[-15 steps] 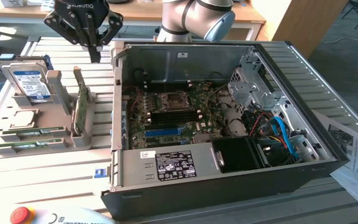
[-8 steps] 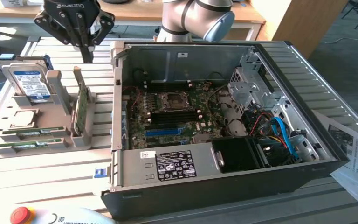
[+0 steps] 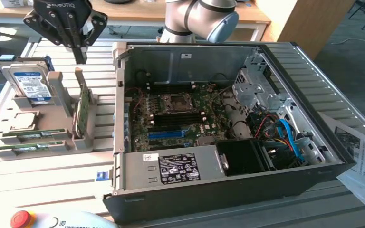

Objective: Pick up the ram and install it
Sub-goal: 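Reach for the ram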

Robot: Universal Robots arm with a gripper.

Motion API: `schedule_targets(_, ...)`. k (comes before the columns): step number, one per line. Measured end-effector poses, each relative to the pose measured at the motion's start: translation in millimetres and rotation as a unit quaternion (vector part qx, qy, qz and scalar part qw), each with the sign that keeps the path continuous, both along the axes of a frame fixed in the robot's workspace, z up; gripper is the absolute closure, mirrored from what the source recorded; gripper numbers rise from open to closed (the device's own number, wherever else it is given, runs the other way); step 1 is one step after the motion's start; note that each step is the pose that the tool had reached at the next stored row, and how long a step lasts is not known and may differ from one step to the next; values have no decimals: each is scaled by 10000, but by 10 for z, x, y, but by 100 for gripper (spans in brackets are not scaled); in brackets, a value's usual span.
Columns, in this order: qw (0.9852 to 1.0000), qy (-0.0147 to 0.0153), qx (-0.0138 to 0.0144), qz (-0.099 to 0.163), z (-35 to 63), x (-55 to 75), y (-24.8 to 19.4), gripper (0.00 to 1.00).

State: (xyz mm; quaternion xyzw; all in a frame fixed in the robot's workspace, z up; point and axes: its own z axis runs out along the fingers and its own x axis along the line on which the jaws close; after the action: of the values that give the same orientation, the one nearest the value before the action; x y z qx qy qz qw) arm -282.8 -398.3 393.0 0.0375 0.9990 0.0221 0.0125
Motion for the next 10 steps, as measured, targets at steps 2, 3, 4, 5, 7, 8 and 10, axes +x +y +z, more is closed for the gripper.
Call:
schedule_targets(2,10000,0,0,1,0,-38,0,89)
schedule_targets(3,10000,0,0,1,0,-57,0,89)
schedule_targets(4,10000,0,0,1,0,-76,0,89)
schedule_targets(5,10000,0,0,1,0,-94,1,89)
schedule_targets(7,10000,0,0,1,0,-132,1,89)
schedule_targets(8,10000,0,0,0,0,-151,1,89)
schedule_targets(10,10000,0,0,0,0,-187,1,89)
